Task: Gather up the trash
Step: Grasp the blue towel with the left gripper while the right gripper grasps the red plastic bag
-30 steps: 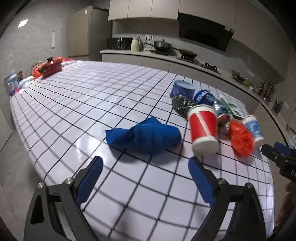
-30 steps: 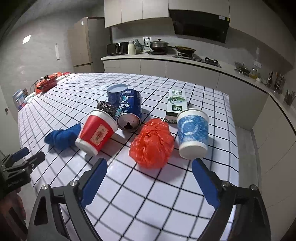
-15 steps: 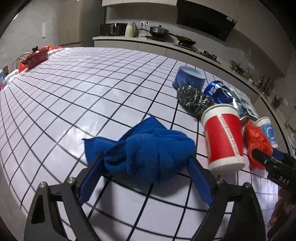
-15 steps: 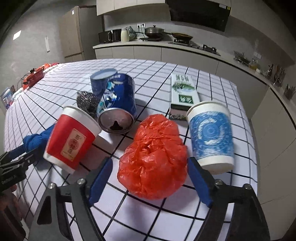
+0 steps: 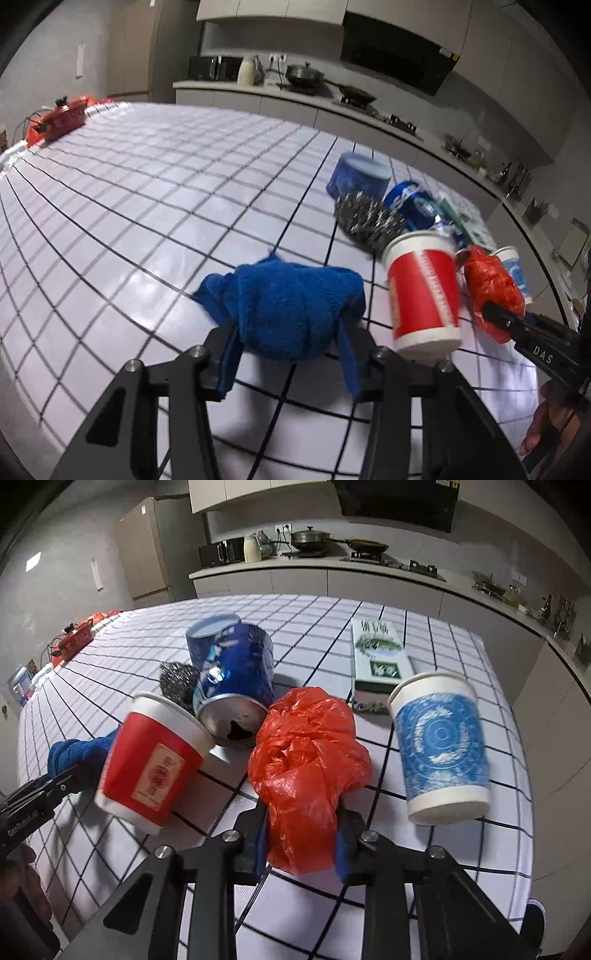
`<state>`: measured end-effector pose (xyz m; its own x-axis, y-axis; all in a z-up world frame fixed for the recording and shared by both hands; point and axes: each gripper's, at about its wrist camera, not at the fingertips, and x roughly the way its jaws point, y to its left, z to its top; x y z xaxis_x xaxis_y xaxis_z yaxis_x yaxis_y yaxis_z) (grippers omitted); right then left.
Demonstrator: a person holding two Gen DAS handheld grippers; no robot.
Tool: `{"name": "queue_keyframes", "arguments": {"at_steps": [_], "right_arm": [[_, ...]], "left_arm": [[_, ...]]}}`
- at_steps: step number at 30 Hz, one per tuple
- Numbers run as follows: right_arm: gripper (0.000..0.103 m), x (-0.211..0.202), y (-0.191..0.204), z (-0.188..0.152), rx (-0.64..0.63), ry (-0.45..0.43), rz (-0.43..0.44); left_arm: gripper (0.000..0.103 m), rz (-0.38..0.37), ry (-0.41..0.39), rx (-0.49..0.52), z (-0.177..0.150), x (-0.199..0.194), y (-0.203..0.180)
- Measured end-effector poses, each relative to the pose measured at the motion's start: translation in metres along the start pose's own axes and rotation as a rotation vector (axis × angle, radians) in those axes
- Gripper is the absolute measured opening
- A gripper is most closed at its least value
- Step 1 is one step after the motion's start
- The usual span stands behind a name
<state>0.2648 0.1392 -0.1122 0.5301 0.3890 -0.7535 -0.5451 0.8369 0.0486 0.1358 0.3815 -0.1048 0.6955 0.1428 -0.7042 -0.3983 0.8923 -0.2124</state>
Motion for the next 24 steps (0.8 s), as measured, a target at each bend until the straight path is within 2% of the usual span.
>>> {"name": "queue_keyframes", "arguments": {"at_steps": [12,17,24], "right_arm": [[0.029,-0.066,-0.017,-0.012,0.01,-0.074,0.036],[0.029,-0.091,-0.033,-0.022,0.022,-0.095,0.037],[0.029,-0.128,-0.068,-0.048,0.049,-0.116,0.02]], "left_arm": [[0.047,-0.007,-0.062,-0.005,-0.009,-0.048,-0.028],[0.047,-0.024,-0.067,0.01,-0.017,-0.058,-0.052],[0.047,-0.07,-0.073,0.059,-0.033,-0.076,-0.104]]}}
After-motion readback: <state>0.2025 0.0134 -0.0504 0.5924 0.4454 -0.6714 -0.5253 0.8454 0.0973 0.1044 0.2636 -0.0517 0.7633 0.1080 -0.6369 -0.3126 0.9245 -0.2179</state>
